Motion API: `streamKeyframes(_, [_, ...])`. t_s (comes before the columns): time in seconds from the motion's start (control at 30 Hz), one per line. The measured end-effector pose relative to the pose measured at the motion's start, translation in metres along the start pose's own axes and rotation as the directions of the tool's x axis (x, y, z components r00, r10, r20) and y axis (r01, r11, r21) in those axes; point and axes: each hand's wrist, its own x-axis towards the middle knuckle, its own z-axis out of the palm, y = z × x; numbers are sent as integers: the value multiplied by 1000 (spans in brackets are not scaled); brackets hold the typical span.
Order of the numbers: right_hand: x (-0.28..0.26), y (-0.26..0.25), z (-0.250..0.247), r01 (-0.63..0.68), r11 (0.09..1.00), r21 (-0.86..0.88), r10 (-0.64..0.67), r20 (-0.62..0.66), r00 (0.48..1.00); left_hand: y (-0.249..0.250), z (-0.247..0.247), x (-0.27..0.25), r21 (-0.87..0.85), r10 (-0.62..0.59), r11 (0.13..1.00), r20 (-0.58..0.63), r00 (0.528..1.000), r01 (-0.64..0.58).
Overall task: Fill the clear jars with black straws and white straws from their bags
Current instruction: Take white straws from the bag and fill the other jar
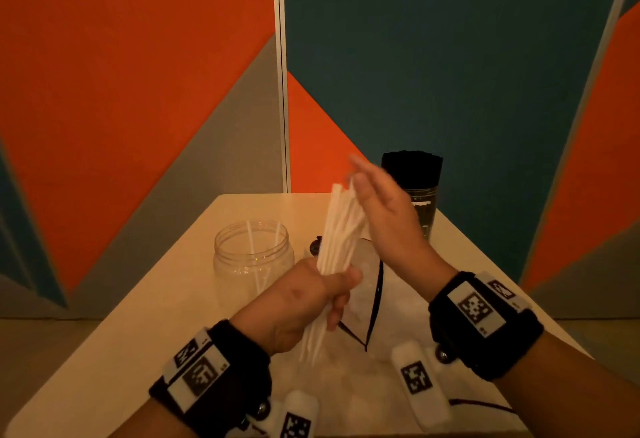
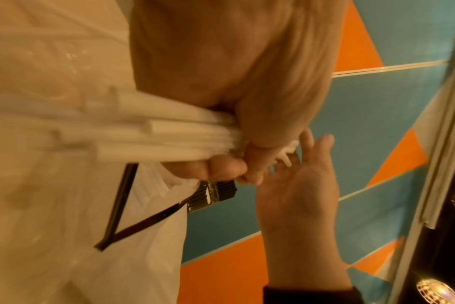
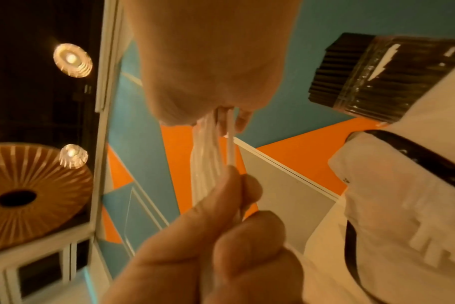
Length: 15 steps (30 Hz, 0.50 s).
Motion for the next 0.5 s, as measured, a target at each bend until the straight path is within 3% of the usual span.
streamKeyframes(0.07, [-10,4,-5,-133,971,201,154,-91,984,6,-4,5,-66,73,995,-100,992,-80])
streamKeyframes(0.17, [-42,16,3,-335,830,446,423,-114,899,20,-6,13,-281,153,937,-199,968,-206])
streamKeyframes(0.23, [-63,23,14,-467,656,593,568,20,823,27,-3,18,-355,208,889,-251,945,-290])
streamKeyframes(0.3, [-73,25,25,-588,368,720,652,251,716,28,5,21,-339,271,868,-291,918,-364])
streamKeyframes(0.37, [-73,23,32,-633,110,766,637,434,637,21,14,20,-257,311,882,-309,899,-394])
streamKeyframes(0.43, [-69,21,31,-625,-21,781,635,493,595,13,20,16,-215,319,895,-303,898,-391])
streamKeyframes(0.5, [-66,21,29,-623,-36,781,659,487,573,9,20,13,-237,312,890,-310,898,-391])
